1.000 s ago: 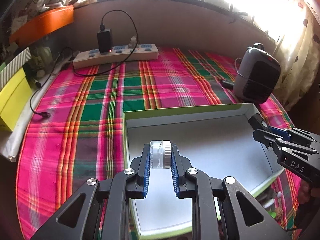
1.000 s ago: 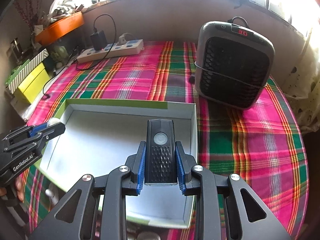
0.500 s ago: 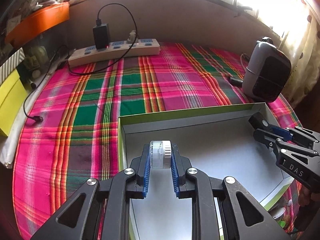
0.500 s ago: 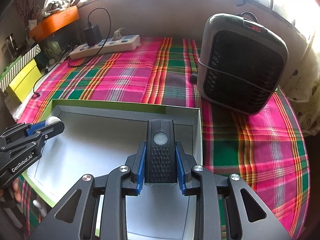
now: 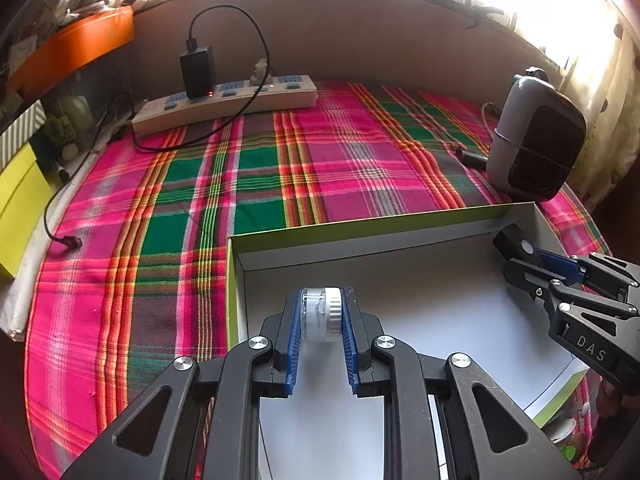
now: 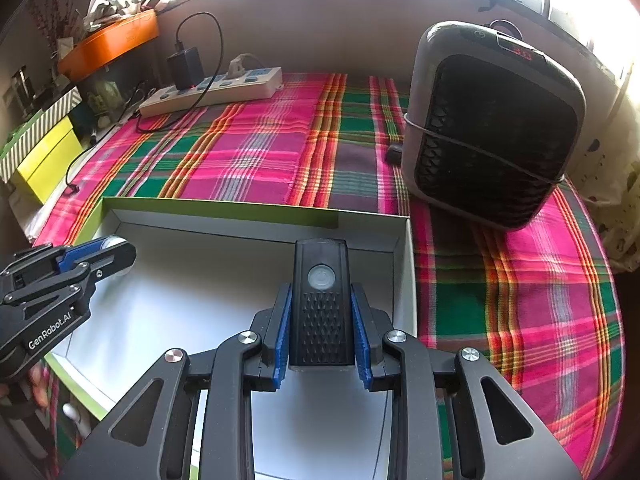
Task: Organize objects
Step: 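Carry the white cap with the left tool while the right tool carries the black remote into the box, then open the left tool releasing the cap while the right tool releases the remote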
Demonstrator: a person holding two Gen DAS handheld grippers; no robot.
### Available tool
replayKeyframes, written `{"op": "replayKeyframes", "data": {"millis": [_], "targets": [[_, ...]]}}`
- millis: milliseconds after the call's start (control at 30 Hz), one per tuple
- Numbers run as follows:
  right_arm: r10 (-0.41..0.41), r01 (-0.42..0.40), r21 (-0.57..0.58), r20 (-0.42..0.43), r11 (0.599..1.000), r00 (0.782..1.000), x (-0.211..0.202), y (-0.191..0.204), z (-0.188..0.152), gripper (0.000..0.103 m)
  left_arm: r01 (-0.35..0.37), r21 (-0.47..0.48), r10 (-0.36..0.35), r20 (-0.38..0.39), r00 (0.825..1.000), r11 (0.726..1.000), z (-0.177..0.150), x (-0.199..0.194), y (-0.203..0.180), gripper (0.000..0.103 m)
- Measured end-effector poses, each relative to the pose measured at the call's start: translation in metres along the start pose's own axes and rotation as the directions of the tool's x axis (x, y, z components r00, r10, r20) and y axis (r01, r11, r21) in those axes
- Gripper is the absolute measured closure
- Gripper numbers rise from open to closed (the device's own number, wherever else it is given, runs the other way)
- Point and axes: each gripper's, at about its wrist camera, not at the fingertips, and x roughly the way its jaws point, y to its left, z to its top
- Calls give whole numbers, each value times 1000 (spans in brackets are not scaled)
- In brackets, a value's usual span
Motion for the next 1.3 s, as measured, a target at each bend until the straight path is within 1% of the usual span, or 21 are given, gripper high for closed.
{"op": "replayKeyframes", "data": {"millis": [133,333,633,667,800,1033,1300], "targets": [[-10,10,-7,-2,1000,1000,0,3,-1,75,3,3,-3,0,1000,1000,0,0,-1,83],[-8,8,-1,-2,1000,1000,0,3,0,75,10,8,-10,-3,1000,1000,0,0,-3,77],[-4,4,6,3,1000,1000,-1,3,0,74,16,4,-16,-5,1000,1000,0,0,-4,72],[-3,3,8,4,1000,1000,-1,3,0,73,18,3,-18,-5,1000,1000,0,-1,-4,71],[-2,2,8,16,1000,1000,-4,4,0,64,17,2,-17,-2,1000,1000,-1,-3,-5,68],[3,-3,24,27,1000,1000,-11,3,-1,64,16,-9,-16,11,1000,1000,-2,-11,-4,67],[10,-13,34,65,999,998,-32,5,-5,63,32,-16,-31,53,998,999,-8,-38,-2,67]]}}
